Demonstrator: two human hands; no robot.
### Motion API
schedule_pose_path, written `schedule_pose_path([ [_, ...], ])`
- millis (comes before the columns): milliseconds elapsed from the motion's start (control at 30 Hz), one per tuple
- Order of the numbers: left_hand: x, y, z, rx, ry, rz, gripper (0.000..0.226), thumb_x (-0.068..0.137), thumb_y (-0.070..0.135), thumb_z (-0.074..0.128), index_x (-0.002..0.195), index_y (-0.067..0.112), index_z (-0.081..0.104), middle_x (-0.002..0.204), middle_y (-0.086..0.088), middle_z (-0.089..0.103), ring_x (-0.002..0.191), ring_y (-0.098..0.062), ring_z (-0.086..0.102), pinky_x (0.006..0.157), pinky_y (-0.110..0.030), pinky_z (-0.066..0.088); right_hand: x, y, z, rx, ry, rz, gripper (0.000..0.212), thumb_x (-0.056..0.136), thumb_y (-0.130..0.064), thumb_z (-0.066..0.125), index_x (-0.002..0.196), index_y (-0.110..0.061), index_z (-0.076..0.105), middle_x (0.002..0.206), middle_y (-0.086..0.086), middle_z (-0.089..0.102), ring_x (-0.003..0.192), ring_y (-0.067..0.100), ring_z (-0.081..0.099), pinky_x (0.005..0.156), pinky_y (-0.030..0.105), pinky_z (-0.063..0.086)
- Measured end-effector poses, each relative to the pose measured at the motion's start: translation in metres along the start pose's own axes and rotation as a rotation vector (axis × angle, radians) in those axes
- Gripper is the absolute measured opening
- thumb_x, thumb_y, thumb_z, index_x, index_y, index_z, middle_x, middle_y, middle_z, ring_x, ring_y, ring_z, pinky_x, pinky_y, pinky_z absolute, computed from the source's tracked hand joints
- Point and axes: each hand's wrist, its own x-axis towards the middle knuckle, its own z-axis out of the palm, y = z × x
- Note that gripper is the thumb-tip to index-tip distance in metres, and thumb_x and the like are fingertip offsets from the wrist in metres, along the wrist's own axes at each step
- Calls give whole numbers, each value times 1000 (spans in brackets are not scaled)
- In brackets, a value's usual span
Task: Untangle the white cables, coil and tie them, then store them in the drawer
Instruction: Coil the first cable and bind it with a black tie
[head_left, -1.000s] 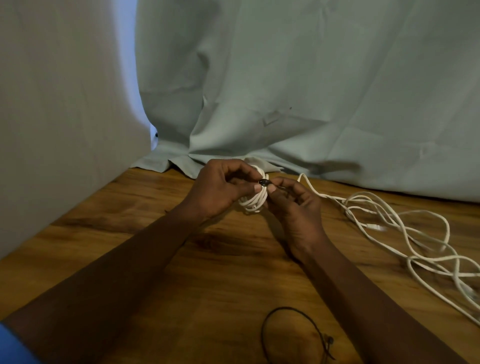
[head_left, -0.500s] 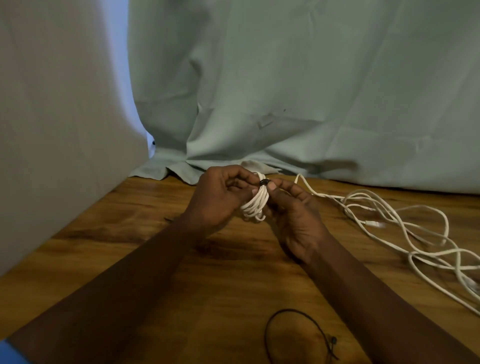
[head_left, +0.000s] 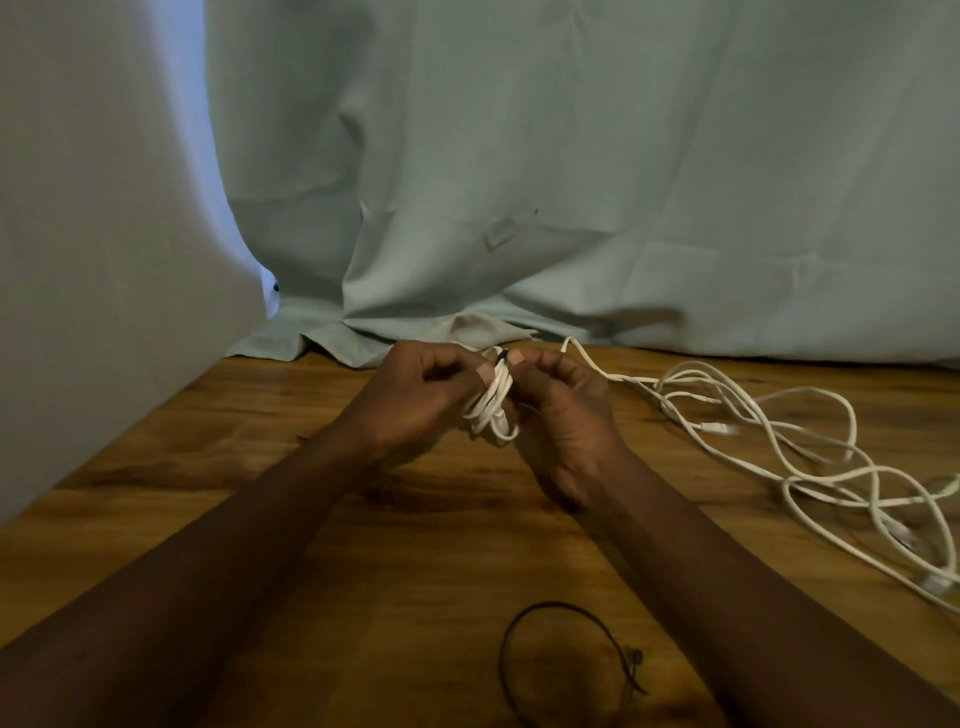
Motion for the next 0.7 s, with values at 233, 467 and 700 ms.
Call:
schedule_pose_path([
  [233, 1, -8, -4, -53, -23, -64, 18, 89, 11, 77, 106, 4, 77, 93, -13, 80, 89, -28, 78, 80, -38, 62, -5, -8, -3, -267, 23, -136, 19, 89, -15, 79, 88, 4, 75, 85, 26, 74, 76, 37, 70, 81, 68, 57],
  [467, 5, -11, -6, -234, -101, -197, 14, 93, 8, 69, 85, 1, 79, 80, -20, 73, 75, -28, 68, 74, -37, 55, 1, -23, -12, -549, -83, -292, 18, 90, -7, 75, 108, -9, 77, 101, 7, 76, 85, 11, 71, 71, 23, 56],
  [700, 7, -14, -10, -286, -67, -210, 31, 89, 17, 71, 91, -14, 71, 101, -42, 68, 96, -53, 66, 99, -67, 48, -2, -25, -15, -234, -251, -17, 28, 91, 3, 67, 119, 7, 70, 89, 15, 77, 69, 17, 74, 67, 28, 61],
])
